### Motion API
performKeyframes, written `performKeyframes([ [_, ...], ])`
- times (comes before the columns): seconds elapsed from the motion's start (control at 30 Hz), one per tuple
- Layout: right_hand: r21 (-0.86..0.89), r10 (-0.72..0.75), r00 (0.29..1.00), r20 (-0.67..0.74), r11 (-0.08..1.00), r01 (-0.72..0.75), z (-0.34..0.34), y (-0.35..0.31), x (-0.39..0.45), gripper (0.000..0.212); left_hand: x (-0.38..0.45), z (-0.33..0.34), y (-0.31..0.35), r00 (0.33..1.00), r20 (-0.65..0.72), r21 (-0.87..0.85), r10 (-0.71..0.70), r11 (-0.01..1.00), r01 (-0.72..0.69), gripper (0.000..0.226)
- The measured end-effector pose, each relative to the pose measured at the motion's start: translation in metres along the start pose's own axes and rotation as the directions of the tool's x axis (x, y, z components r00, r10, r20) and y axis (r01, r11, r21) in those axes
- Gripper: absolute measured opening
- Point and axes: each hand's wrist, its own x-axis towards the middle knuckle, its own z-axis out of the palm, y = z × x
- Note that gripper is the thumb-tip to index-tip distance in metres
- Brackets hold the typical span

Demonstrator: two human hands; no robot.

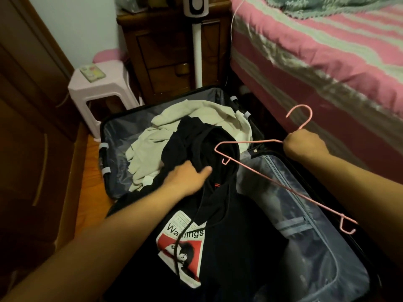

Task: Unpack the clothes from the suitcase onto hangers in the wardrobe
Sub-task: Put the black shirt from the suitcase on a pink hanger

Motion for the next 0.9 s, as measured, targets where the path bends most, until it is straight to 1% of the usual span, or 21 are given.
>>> performKeyframes([
  [0.03,0.004,0.012,1.0,-0.019,1.0,-0.012,-0.001,-0.002,-0.001,0.021,0.001,0.011,0.001,0.998,0.028,0.051,-0.051,0.997,0.05,0.084],
  [0.07,0.009,0.028,0.999,-0.042,1.0,-0.028,-0.002,-0.003,-0.002,0.023,0.001,0.018,0.0,0.994,0.041,0.123,-0.098,0.988,0.092,0.088],
  [0.1,0.01,0.034,0.997,-0.065,0.999,-0.033,-0.004,-0.005,-0.002,0.023,0.003,0.021,-0.004,0.991,0.041,0.172,-0.127,0.978,0.119,0.081],
  [0.13,0.011,0.024,0.997,-0.079,1.0,-0.024,-0.006,-0.006,-0.001,0.021,0.007,0.019,-0.009,0.988,0.044,0.171,-0.15,0.975,0.14,0.067],
  [0.17,0.017,0.008,0.997,-0.079,1.0,-0.007,-0.008,-0.007,0.0,0.02,0.011,0.015,-0.017,0.984,0.06,0.076,-0.171,0.983,0.166,0.05],
  [0.2,0.029,-0.011,0.998,-0.065,0.999,0.013,-0.009,-0.007,0.0,0.021,0.015,0.009,-0.024,0.975,0.095,-0.1,-0.201,0.973,0.21,0.035],
  [0.23,0.037,-0.039,0.999,-0.036,0.999,0.04,-0.009,-0.008,-0.002,0.023,0.016,0.002,-0.03,0.961,0.148,-0.329,-0.233,0.905,0.27,0.028],
  [0.27,0.038,-0.07,0.998,0.002,0.997,0.07,-0.008,-0.009,-0.004,0.024,0.015,-0.005,-0.034,0.947,0.195,-0.535,-0.257,0.781,0.322,0.023],
  [0.3,0.028,-0.098,0.995,0.035,0.995,0.097,-0.006,-0.011,-0.006,0.024,0.012,-0.014,-0.036,0.939,0.221,-0.687,-0.265,0.64,0.342,0.019],
  [0.33,0.009,-0.12,0.991,0.054,0.993,0.119,-0.003,-0.013,-0.008,0.023,0.009,-0.021,-0.036,0.939,0.22,-0.786,-0.266,0.522,0.332,0.019],
  [0.37,-0.015,-0.139,0.989,0.058,0.99,0.14,-0.001,-0.016,-0.009,0.022,0.006,-0.027,-0.034,0.943,0.208,-0.847,-0.259,0.434,0.306,0.022],
  [0.43,-0.057,-0.181,0.983,0.039,0.981,0.183,0.0,-0.023,-0.009,0.02,0.003,-0.033,-0.028,0.955,0.164,-0.909,-0.246,0.339,0.244,0.03],
  [0.5,-0.075,-0.238,0.971,-0.002,0.969,0.237,-0.002,-0.034,-0.008,0.023,-0.002,-0.038,-0.02,0.967,0.131,-0.935,-0.218,0.296,0.194,0.034],
  [0.57,-0.056,-0.296,0.952,-0.078,0.955,0.292,-0.003,-0.042,-0.008,0.029,-0.008,-0.043,-0.014,0.978,0.113,-0.95,-0.176,0.269,0.158,0.035],
  [0.63,-0.025,-0.313,0.94,-0.135,0.95,0.313,-0.004,-0.05,-0.007,0.031,-0.013,-0.051,-0.013,0.98,0.134,-0.956,-0.149,0.242,0.167,0.036],
  [0.7,-0.036,-0.316,0.934,-0.168,0.949,0.315,-0.008,-0.056,-0.005,0.034,-0.017,-0.061,-0.015,0.975,0.179,-0.942,-0.131,0.263,0.208,0.031],
  [0.77,-0.073,-0.325,0.92,-0.22,0.946,0.317,-0.019,-0.064,-0.002,0.04,-0.02,-0.069,-0.018,0.969,0.235,-0.91,-0.082,0.331,0.249,0.022],
  [0.8,-0.083,-0.338,0.908,-0.249,0.941,0.328,-0.026,-0.068,-0.002,0.04,-0.022,-0.072,-0.019,0.966,0.251,-0.887,-0.064,0.385,0.256,0.017],
  [0.83,-0.092,-0.358,0.89,-0.281,0.934,0.346,-0.033,-0.074,-0.003,0.039,-0.023,-0.074,-0.019,0.968,0.244,-0.853,-0.06,0.461,0.244,0.014],
  [0.87,-0.109,-0.386,0.867,-0.317,0.922,0.371,-0.039,-0.08,-0.005,0.038,-0.022,-0.073,-0.022,0.977,0.203,-0.793,-0.063,0.575,0.202,0.016],
  [0.9,-0.132,-0.418,0.839,-0.348,0.908,0.398,-0.042,-0.086,-0.008,0.037,-0.018,-0.07,-0.027,0.989,0.128,-0.679,-0.067,0.721,0.137,0.019],
])
